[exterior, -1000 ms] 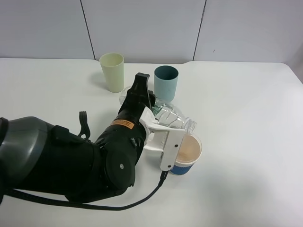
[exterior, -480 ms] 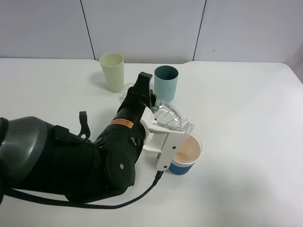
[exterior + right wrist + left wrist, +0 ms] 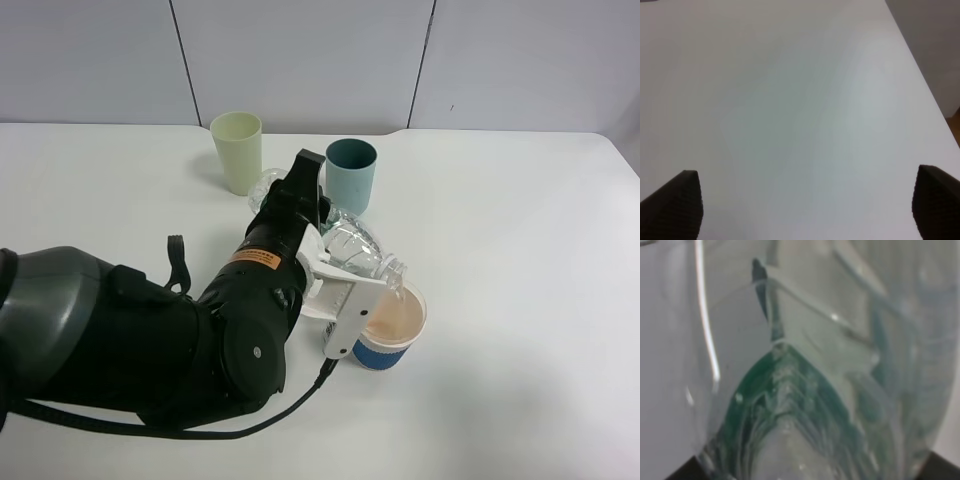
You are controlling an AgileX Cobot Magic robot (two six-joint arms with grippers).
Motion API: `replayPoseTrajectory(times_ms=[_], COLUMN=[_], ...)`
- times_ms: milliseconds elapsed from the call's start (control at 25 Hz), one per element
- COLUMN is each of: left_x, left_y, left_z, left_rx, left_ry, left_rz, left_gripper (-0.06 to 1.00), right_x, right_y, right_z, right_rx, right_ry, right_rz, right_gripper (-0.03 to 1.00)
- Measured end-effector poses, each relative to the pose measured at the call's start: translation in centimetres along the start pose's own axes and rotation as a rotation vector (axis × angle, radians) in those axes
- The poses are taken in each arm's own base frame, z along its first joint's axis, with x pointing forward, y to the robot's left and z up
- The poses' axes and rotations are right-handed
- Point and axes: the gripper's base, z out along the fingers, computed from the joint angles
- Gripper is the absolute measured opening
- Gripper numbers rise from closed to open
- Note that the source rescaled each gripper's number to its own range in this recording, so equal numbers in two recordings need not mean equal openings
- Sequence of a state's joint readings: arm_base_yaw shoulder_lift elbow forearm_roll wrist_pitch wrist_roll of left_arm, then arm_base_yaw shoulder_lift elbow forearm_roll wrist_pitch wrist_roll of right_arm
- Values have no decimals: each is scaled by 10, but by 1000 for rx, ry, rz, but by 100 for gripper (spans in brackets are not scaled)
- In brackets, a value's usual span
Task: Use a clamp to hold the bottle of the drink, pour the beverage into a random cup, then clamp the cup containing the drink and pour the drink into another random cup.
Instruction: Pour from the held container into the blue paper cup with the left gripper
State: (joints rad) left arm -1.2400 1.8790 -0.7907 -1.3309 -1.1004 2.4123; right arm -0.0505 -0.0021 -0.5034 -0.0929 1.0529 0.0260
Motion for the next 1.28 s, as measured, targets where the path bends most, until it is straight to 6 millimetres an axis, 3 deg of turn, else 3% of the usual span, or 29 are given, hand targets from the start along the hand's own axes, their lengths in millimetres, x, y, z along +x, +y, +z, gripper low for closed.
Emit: replayPoseTrajectory(times_ms=[1280], left_x=[8], left_y=[4], left_z=[0], left_rx=[-38], left_ry=[94], left_rz=[-7], left_gripper=[1], right_x=[0], right_y=[0], right_z=[0], right_rx=[0], right_ry=[0], right_rz=[0], right_gripper=[52])
